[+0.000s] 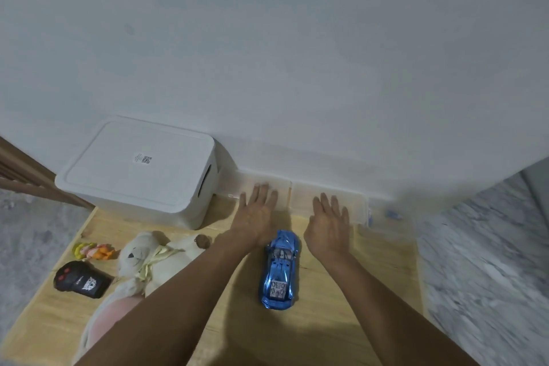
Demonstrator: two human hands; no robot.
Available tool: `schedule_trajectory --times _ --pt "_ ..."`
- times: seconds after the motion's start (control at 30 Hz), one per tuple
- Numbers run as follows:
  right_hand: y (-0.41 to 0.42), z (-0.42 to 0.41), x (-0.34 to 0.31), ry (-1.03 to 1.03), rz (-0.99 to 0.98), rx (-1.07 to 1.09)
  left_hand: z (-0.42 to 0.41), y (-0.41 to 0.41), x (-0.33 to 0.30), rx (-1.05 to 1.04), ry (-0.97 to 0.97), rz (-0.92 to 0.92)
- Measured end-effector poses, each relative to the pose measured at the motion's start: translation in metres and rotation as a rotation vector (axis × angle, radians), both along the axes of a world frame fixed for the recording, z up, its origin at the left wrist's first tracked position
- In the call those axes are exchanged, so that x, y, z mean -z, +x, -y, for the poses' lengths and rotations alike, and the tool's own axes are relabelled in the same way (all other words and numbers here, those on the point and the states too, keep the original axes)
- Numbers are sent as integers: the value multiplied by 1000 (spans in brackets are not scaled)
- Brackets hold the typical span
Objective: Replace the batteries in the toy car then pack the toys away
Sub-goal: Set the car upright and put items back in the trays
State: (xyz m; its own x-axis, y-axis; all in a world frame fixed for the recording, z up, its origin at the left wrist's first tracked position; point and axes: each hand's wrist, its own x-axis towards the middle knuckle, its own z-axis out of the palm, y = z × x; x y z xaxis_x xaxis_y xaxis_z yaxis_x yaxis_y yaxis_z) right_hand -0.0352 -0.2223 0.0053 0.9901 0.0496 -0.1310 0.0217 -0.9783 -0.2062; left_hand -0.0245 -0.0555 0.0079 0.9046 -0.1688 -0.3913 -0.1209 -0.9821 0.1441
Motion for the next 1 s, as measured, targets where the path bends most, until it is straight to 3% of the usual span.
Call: schedule_trajectory --times 0.17,0.5,0.9,1.0 --pt "-13 20 11 -50 -129 24 31 1 8 202 -8 -34" --pt "-14 29 13 -62 -154 -31 38 -2 8 212 43 -68" --pt "-16 80 16 364 282 273 79 1 1 257 78 -63" --pt "-17 99 13 280 400 400 84 2 7 241 70 -95"
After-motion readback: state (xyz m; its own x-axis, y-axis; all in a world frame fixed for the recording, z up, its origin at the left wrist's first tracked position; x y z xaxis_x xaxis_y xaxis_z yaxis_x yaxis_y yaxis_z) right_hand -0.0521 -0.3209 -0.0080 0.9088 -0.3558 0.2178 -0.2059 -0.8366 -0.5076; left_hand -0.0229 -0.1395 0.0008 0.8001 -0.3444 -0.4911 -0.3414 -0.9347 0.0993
